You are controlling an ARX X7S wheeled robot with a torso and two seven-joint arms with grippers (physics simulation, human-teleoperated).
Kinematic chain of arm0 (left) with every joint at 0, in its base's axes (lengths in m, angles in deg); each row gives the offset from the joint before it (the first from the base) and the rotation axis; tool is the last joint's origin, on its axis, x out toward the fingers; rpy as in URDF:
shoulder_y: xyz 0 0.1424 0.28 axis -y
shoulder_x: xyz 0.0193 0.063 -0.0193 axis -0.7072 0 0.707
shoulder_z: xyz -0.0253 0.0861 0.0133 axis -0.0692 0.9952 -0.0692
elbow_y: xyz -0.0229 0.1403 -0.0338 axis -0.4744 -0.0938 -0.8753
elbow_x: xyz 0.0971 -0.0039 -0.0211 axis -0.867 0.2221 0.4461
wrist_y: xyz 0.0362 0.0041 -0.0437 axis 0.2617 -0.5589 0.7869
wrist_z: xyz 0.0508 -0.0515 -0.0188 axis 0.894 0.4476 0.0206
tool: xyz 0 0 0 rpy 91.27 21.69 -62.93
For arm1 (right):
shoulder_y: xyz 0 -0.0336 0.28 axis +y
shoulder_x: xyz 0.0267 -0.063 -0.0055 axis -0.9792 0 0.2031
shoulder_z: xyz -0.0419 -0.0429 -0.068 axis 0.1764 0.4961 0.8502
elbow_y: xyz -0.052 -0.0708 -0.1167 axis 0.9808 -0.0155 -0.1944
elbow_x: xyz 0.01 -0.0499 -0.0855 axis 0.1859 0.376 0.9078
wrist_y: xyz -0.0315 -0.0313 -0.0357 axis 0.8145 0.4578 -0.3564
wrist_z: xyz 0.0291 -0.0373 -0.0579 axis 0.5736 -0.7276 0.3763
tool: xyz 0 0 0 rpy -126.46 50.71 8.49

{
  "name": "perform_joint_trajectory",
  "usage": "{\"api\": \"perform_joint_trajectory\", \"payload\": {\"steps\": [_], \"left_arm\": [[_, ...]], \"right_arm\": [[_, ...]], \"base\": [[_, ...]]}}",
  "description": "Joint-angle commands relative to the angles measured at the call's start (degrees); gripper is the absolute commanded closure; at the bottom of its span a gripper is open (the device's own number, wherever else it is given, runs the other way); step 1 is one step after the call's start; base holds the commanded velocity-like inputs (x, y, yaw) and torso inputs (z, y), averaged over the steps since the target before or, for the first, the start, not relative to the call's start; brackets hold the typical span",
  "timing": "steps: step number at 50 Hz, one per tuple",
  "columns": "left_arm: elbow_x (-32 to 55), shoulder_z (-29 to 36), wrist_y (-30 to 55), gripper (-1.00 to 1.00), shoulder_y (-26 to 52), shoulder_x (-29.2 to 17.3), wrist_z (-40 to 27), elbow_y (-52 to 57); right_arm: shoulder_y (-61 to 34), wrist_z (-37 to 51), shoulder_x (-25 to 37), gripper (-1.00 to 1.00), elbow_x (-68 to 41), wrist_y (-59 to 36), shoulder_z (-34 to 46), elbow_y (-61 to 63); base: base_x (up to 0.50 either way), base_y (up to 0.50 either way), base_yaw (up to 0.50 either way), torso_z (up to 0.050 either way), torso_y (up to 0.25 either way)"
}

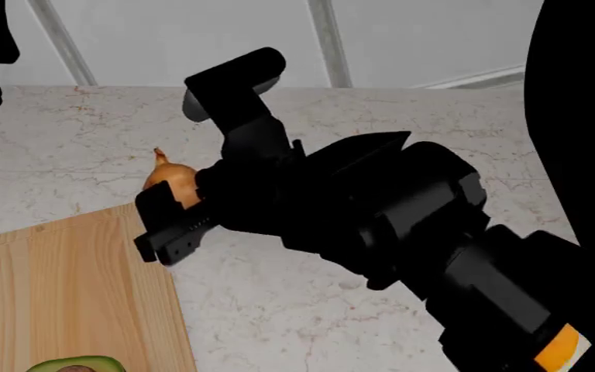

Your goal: Clear the non-vegetable object off the cutting board and place the vegetables onto it.

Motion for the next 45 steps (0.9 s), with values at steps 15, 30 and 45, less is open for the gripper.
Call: {"api": "perform_joint_trajectory", "payload": {"steps": [15,30,45], "left_arm": [[0.63,0.01,-0.18,-1.0,-0.07,-0.38,-0.44,0.24],[1.41,-0.76,0.31,-1.0,-0.38,-1.0,-1.18,0.93],[1.47,-0.41,0.04,-1.0,0.13,-1.13,-1.25,0.45]], "right_arm": [[-0.18,2.23,1.46,1.0,-2.19,-2.51,-0.88,13.93],[-0.36,-5.5,-7.58,1.0,0.73,0.31,0.35,5.26],[0.09,-8.77,-10.67,1.0,1.56,0.9,1.31,0.48]], "base": [[0.0,0.0,0.0,0.0,0.0],[0.0,0.0,0.0,0.0,0.0],[0.0,0.0,0.0,0.0,0.0]]}}
